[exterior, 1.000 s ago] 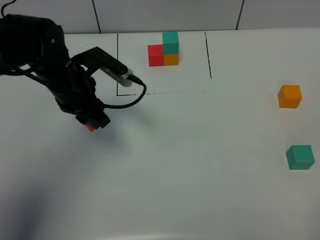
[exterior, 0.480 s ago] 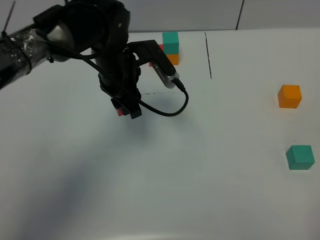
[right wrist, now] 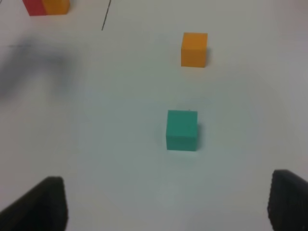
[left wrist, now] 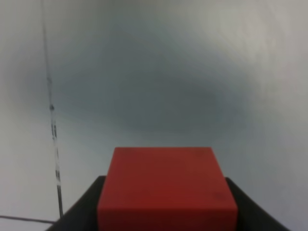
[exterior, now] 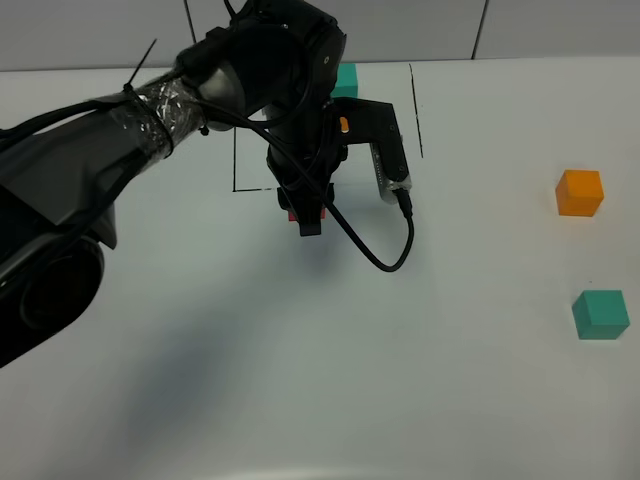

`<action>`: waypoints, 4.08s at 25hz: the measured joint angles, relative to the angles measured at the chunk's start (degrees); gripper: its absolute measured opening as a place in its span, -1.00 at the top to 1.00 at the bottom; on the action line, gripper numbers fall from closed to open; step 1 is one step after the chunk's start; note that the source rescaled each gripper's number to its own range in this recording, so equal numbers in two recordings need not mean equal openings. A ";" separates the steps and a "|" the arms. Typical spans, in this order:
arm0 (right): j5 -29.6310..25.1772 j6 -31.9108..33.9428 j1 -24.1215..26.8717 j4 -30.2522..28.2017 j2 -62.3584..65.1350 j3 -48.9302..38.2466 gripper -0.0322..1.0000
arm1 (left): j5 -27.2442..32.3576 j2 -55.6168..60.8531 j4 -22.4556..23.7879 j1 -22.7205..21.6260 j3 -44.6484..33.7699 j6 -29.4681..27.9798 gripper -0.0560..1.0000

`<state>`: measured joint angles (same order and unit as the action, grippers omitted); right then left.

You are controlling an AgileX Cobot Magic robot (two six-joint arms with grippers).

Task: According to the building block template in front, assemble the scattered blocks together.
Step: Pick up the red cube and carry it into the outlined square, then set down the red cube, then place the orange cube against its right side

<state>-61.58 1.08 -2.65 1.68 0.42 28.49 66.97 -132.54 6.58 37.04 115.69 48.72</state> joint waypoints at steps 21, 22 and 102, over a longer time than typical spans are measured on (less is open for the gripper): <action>0.00 0.00 0.00 0.00 0.00 0.00 -0.42 | -1.58 -10.82 -5.84 0.16 4.47 5.41 0.87; 0.00 0.00 0.00 0.00 0.00 0.00 -0.42 | -1.58 -10.89 -5.84 0.16 4.46 5.41 0.87; 0.06 0.00 0.00 0.05 0.00 0.00 -0.42 | -15.84 65.19 2.57 -28.42 -59.82 -51.78 -0.77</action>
<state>-61.53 1.08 -2.65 1.73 0.42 28.49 51.13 -67.35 9.15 8.62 55.87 -3.06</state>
